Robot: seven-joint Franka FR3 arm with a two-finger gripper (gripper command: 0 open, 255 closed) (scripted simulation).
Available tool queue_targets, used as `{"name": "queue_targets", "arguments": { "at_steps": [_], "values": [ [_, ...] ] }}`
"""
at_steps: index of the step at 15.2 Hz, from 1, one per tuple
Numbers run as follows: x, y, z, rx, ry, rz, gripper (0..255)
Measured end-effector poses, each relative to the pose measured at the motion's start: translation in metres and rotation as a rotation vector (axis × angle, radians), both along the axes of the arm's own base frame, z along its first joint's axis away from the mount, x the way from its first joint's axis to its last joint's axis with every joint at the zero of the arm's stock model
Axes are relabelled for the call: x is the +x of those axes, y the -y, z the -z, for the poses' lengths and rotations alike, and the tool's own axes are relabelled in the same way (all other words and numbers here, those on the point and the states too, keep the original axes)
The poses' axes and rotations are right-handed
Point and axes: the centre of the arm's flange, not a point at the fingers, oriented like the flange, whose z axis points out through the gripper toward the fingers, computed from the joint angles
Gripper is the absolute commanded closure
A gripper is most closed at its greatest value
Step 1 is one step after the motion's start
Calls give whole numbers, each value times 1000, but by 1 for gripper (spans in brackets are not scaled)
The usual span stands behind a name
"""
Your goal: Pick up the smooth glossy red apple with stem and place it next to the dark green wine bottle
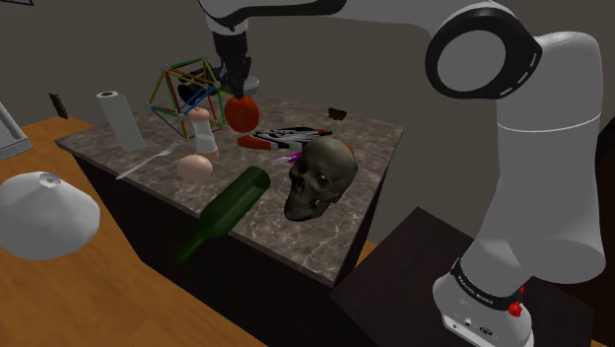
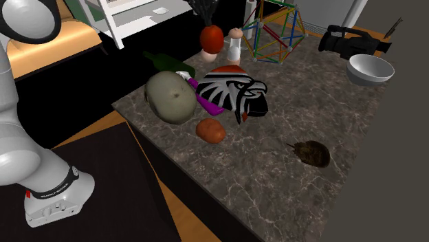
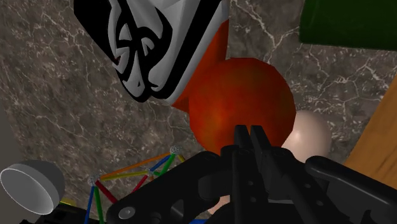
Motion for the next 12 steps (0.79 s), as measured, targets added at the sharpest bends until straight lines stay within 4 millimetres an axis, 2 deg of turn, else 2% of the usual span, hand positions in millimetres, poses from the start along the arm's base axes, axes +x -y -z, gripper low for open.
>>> {"name": "queue_targets", "arguments": {
  "at_steps": [12],
  "values": [
    [-1, 1, 63, 0, 0, 0, 255]
  ]
}}
